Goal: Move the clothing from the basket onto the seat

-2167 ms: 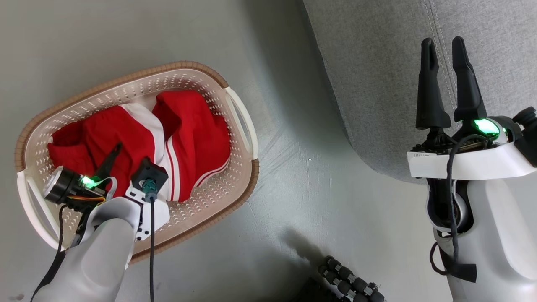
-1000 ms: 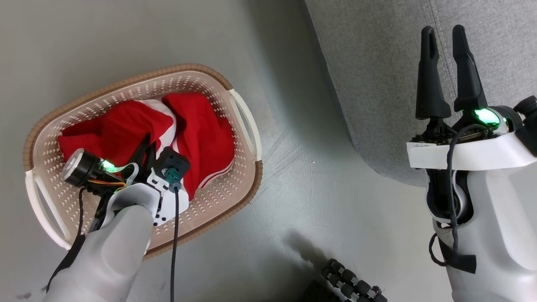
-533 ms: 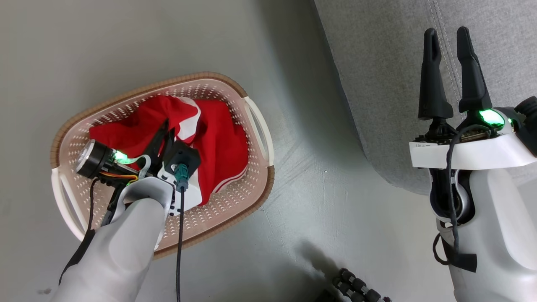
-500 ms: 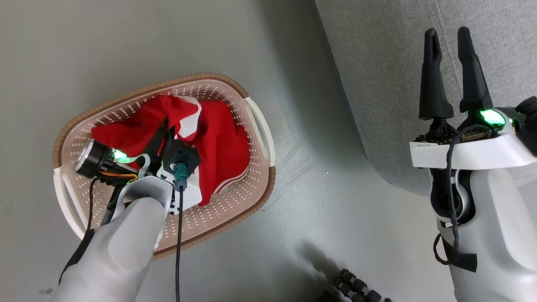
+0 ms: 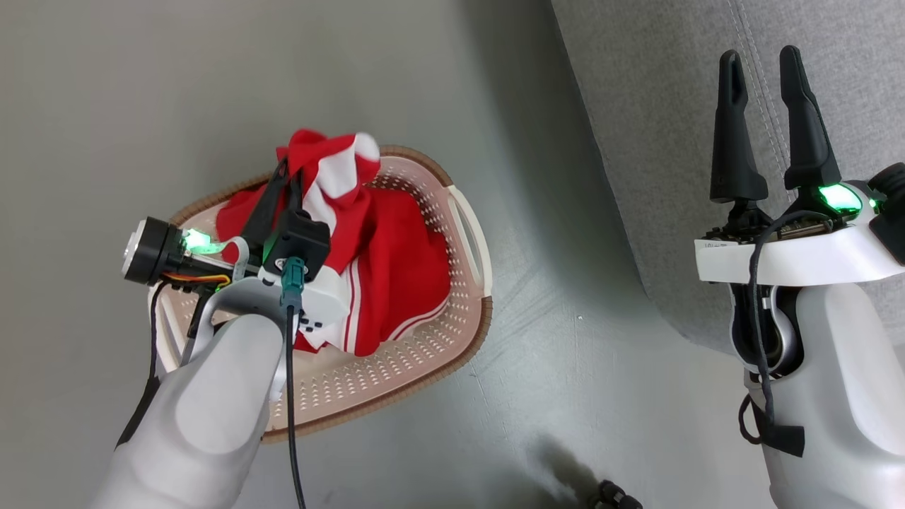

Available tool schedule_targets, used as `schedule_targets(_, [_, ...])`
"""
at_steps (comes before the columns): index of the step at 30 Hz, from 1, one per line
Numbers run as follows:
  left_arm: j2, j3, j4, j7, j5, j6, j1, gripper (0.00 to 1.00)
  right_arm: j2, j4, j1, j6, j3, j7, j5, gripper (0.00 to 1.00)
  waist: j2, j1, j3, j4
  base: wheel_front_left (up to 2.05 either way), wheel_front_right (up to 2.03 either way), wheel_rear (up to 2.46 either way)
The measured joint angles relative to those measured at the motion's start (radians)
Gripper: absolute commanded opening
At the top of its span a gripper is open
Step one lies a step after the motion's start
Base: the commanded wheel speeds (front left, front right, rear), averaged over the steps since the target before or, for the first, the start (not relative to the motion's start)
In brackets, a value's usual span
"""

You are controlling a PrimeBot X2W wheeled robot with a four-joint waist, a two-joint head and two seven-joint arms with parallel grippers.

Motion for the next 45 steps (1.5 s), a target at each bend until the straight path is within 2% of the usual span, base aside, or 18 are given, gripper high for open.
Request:
schedule_targets(10, [0.007,0.012,-0.099,-0.007,-0.040,-0.003,0.036,0.00,-0.001,0.022,0.005,0.000,-0.013,0.000,-0.062,1.00,0.0000,-0.0001,-0.070,0.045,0.00,0.00,0.00])
schedule_targets(20, [0.014,0.024,-0.184,-0.008,-0.079,-0.045,0.068,0.00,-0.003,0.046,0.031,0.000,-0.003,0.000,-0.112,1.00,0.0000,-0.0001,-0.141,0.086,0.00,0.00,0.00])
schedule_targets(38, [0.072,0.013,-0.326,-0.013,-0.102,-0.116,0.094,0.00,-0.051,0.119,0.076,0.000,0.123,0.000,-0.175,1.00,0.0000,-0.0001,-0.321,0.170,0.00,0.00,0.00])
schedule_targets(45, [0.072,-0.012,-0.361,-0.013,-0.114,-0.168,0.108,0.00,-0.077,0.150,0.108,0.000,0.202,0.000,-0.163,1.00,0.0001,-0.0001,-0.392,0.197,0.00,0.00,0.00])
